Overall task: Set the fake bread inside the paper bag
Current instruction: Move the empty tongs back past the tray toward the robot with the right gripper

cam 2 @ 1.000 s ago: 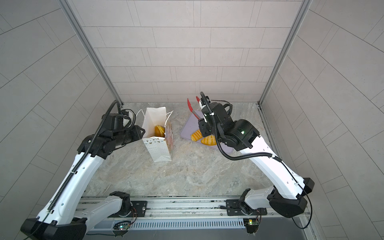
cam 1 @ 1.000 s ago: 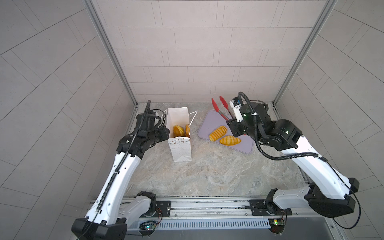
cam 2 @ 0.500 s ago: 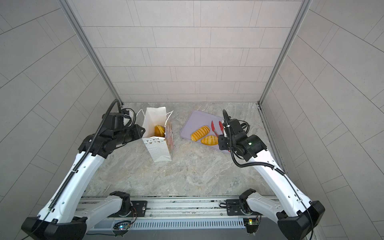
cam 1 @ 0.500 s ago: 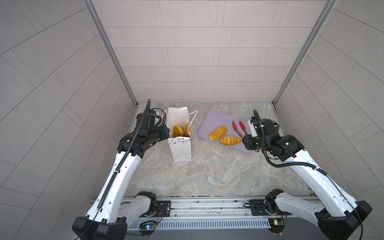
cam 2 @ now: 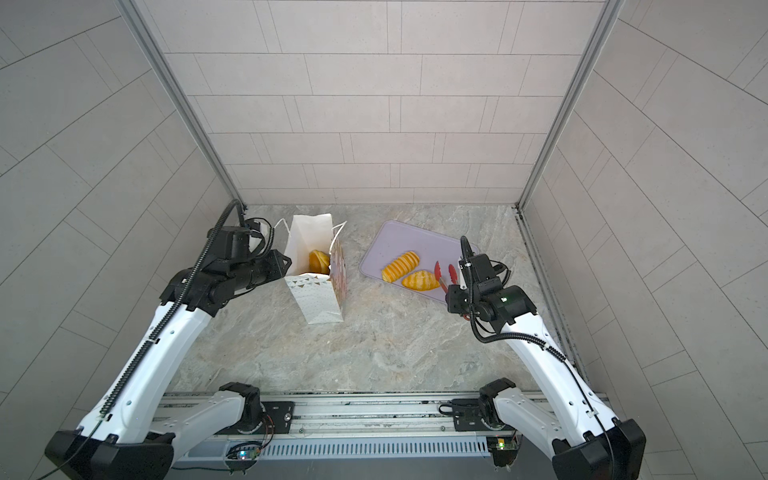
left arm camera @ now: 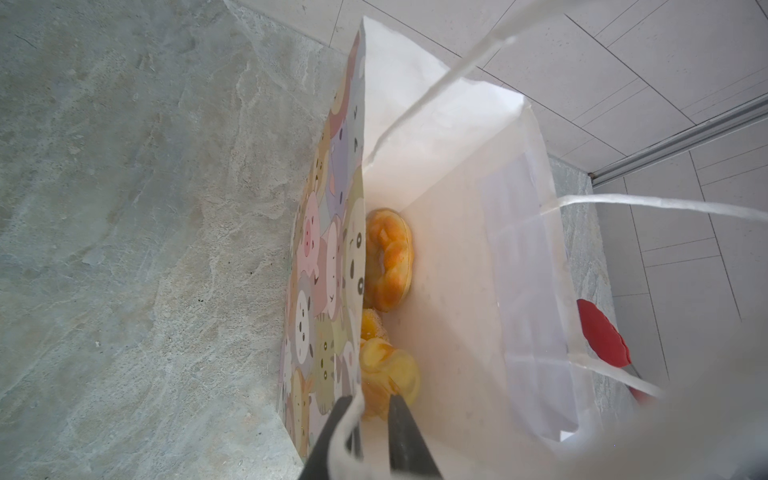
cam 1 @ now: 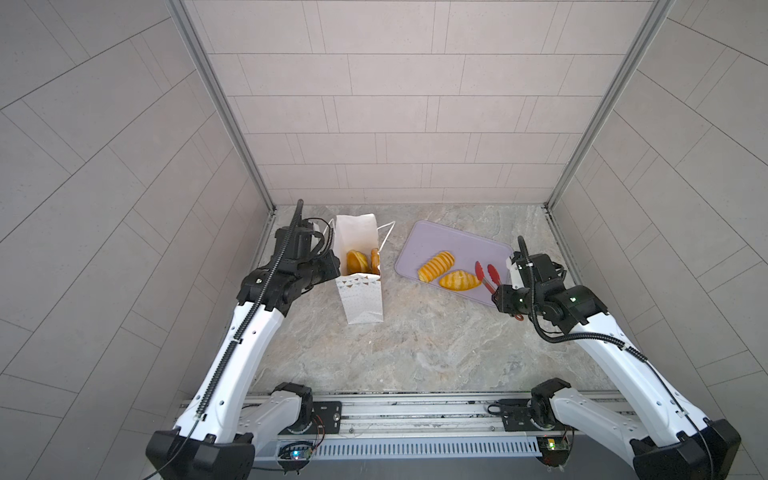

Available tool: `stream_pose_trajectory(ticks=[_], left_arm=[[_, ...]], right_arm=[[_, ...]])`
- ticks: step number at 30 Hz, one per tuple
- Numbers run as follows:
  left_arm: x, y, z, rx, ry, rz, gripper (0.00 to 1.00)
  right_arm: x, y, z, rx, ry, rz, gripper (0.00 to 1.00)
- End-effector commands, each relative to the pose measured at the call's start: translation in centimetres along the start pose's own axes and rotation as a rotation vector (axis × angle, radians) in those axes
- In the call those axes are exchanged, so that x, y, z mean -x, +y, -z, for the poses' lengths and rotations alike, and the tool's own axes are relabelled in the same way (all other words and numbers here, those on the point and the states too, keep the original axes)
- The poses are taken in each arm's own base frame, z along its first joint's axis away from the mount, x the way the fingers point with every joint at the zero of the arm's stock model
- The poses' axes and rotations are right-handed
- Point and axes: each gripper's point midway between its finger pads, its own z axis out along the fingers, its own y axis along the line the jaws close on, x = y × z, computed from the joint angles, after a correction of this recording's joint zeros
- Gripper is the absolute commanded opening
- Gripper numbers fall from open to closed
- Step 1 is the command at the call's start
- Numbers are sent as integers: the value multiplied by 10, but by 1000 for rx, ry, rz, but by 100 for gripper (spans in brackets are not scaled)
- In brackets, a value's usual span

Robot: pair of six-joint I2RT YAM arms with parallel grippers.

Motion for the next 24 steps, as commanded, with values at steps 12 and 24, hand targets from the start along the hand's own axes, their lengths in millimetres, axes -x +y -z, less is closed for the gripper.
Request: stream_pose_trajectory(ticks=[12, 24], left_arm=[[0, -3, -3, -15, 0, -2, 22], [0, -3, -2, -15, -2, -2, 22]], right_arm=[[6, -6, -20, 106, -64, -233, 44], [4, -8, -29, 115, -62, -282, 43]])
